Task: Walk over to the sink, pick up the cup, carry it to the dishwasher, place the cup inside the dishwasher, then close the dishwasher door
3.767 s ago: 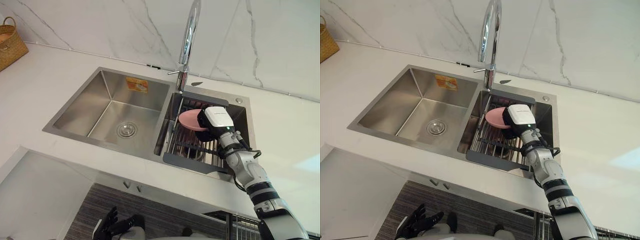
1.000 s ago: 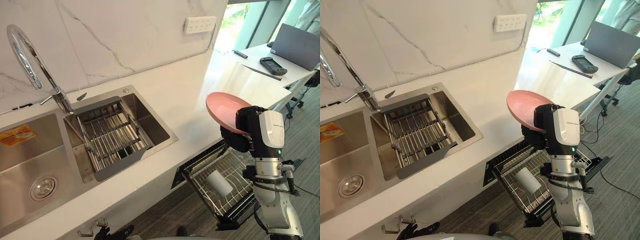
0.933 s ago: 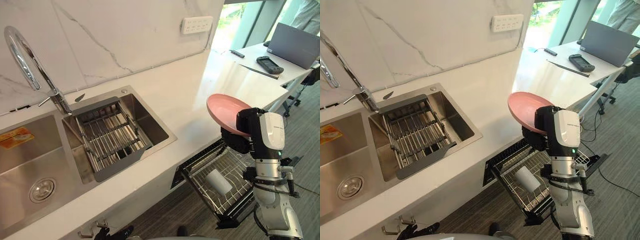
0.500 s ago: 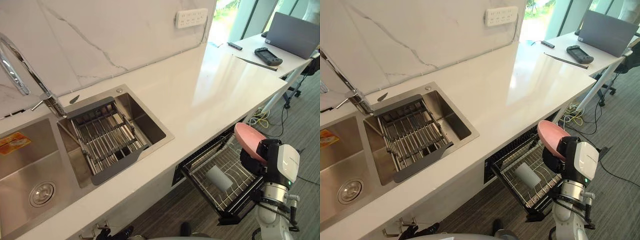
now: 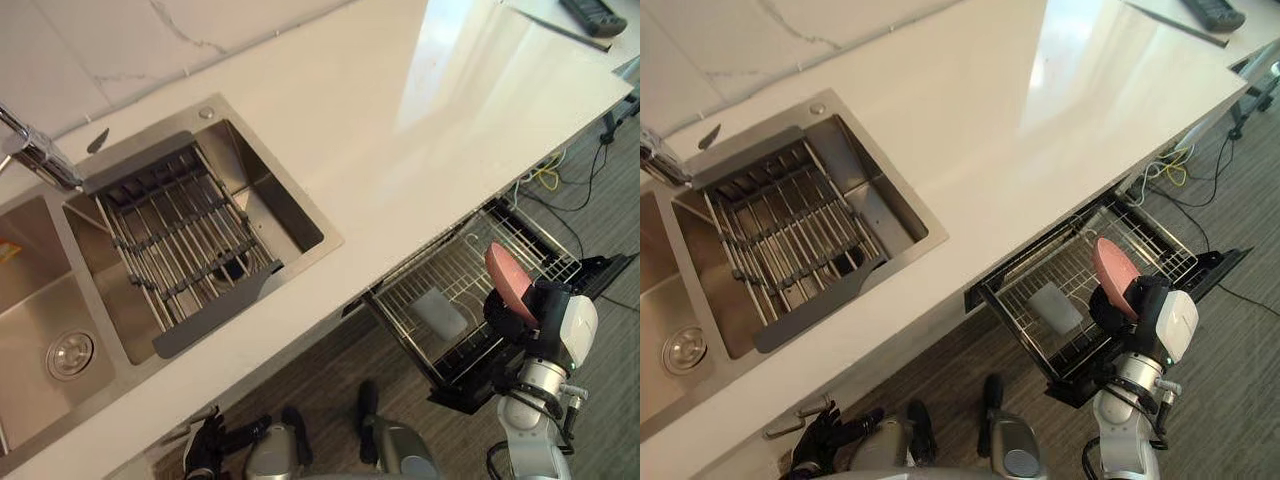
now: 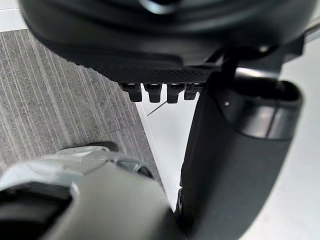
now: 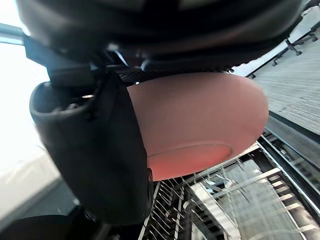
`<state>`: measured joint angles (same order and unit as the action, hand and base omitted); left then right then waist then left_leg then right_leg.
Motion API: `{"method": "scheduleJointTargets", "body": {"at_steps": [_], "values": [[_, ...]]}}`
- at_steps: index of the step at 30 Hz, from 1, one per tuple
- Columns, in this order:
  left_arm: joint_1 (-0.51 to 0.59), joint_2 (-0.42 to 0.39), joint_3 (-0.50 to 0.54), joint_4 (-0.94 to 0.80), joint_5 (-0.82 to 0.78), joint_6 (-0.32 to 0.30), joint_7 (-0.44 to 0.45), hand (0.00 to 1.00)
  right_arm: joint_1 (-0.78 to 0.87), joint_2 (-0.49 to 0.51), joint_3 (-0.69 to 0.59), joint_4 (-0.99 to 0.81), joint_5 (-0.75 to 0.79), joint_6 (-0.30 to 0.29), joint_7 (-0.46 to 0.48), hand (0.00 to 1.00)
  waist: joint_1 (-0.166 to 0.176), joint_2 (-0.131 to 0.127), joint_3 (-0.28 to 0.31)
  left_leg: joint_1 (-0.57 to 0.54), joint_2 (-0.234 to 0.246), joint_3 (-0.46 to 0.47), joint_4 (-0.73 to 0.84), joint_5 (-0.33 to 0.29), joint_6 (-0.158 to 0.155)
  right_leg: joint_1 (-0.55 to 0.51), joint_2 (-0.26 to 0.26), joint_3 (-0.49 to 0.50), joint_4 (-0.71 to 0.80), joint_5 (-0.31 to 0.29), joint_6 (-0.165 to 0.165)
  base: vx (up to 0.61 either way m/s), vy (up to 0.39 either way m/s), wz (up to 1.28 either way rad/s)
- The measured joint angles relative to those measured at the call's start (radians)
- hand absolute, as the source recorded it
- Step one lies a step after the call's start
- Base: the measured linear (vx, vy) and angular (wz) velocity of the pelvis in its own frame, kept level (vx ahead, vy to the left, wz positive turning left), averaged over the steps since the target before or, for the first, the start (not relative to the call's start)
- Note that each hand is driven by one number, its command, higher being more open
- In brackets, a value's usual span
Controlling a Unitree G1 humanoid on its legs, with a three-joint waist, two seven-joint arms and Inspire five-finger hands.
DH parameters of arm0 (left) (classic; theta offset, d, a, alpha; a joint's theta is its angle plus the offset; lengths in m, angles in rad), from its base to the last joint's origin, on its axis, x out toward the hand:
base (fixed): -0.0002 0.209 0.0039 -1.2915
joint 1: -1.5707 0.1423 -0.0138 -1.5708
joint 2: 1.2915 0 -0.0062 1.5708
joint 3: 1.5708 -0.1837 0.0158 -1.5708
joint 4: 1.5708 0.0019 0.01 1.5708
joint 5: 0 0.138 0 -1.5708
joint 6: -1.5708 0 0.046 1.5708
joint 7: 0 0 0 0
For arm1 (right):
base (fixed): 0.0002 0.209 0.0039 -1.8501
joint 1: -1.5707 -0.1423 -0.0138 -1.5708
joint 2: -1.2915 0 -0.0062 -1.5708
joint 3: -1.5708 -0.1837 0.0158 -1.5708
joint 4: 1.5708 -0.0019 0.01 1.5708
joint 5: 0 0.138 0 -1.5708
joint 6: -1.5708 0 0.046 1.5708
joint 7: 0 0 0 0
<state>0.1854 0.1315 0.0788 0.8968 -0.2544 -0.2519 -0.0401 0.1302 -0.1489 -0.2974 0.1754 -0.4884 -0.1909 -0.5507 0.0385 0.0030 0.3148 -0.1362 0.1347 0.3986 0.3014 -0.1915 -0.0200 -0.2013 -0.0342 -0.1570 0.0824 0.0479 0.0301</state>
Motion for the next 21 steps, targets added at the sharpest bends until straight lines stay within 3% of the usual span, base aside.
{"method": "scheduleJointTargets", "body": {"at_steps": [14,21], "values": [[-0.086,0.018,-0.016,-0.007,-0.016,-0.004,-0.008,1.00,-0.163,-0.094,0.001,0.203,0.155,0.076,0.122,0.00,0.019,-0.003,0.073,-0.080,-0.018,-0.034,0.043,-0.005,0.014,-0.038,-0.020,-0.009,-0.033,0.037,0.010,-0.03,0.020,0.03],[-0.089,0.008,-0.016,-0.039,-0.022,-0.001,-0.017,1.00,-0.207,-0.158,0.000,0.230,0.185,0.087,0.137,0.00,0.028,0.013,0.097,-0.091,-0.018,-0.040,0.046,-0.003,0.016,-0.045,-0.025,-0.014,-0.030,0.037,0.010,0.00,-0.001,0.01]]}}
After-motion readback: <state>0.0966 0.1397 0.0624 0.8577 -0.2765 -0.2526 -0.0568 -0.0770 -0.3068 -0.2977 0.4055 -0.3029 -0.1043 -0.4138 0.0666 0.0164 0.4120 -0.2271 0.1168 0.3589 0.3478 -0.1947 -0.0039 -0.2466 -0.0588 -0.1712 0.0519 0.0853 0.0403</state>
